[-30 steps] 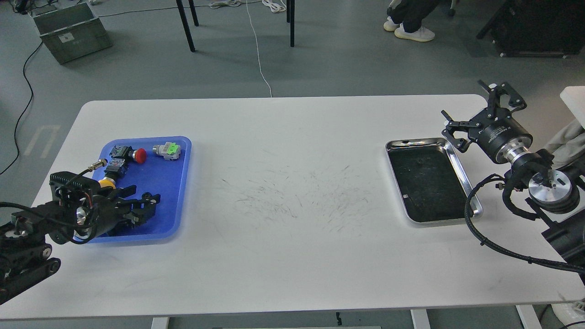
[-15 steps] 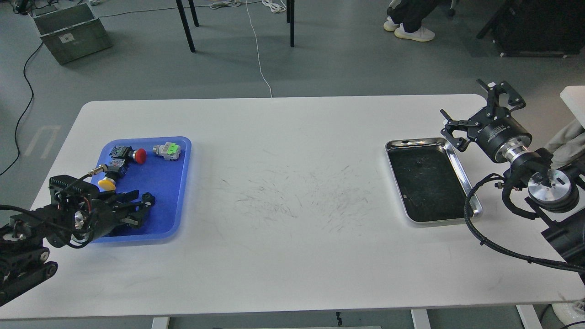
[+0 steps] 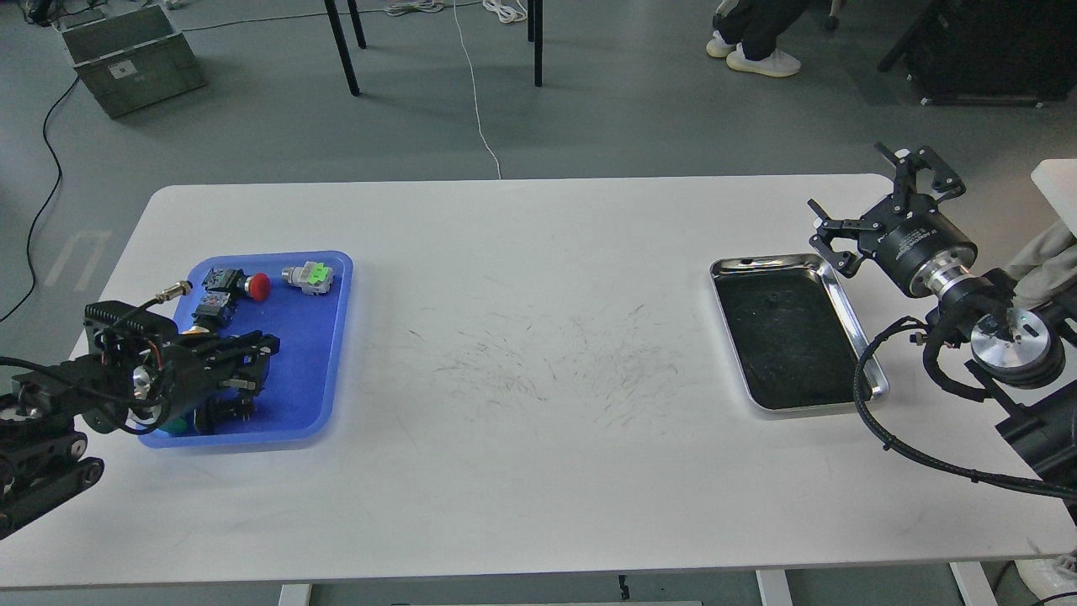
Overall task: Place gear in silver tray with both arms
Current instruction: 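Grasp another black gear in the blue tray with the left gripper, then carry the black gear with the left gripper to the table center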
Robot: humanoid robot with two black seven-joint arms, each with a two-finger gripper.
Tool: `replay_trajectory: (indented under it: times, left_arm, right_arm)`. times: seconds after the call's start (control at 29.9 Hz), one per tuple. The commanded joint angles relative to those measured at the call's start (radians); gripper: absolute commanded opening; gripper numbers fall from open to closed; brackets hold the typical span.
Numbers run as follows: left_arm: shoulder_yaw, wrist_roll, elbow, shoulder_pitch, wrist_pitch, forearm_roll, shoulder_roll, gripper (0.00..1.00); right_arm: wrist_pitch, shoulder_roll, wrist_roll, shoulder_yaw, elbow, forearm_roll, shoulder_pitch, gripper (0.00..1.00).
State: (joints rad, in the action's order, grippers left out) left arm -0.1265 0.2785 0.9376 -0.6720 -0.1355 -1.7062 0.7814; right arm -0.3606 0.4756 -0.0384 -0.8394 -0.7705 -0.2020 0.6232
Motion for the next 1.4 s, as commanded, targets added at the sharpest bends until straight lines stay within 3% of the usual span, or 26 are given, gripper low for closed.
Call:
replay_trajectory:
  times: [0.0, 0.23, 0.33, 0.43, 0.8, 1.04, 1.37]
  left_arm:
    - [-0.004, 0.002, 0.047, -0.075, 0.002, 0.019, 0.047, 0.06]
    - [-0.01, -0.056, 0.33, -0.211, 0.01, 0.065, 0.124, 0.06]
    - [-0.015, -0.079, 0.423, -0.227, 0.008, 0.073, 0.099, 0.07]
    - [-0.013, -0.104, 0.437, -0.227, 0.005, 0.066, -0.002, 0.07]
    - [0.008, -0.154, 0.245, -0.209, 0.001, 0.027, -0.473, 0.07]
    - [0.057, -0.144, -0.006, -0.204, -0.003, 0.007, -0.763, 0.07]
    - [0.062, -0.15, -0.111, -0.133, -0.038, 0.005, -0.781, 0.07]
  right_arm:
    - [0.002, 0.0, 0.0, 0.013, -0.016, 0.0, 0.006, 0.94]
    - [0.003, 0.001, 0.0, 0.014, -0.016, 0.001, 0.026, 0.94]
    - [0.003, 0.001, 0.0, 0.016, -0.013, 0.009, 0.03, 0.94]
    - [0.009, 0.011, 0.0, 0.017, -0.003, 0.036, 0.032, 0.94]
    - [0.02, 0.014, 0.002, 0.013, -0.003, 0.076, 0.035, 0.94]
    - [0.019, 0.014, 0.002, 0.003, -0.004, 0.075, 0.032, 0.94]
    - [0.02, 0.014, 0.0, -0.009, -0.007, 0.073, 0.035, 0.94]
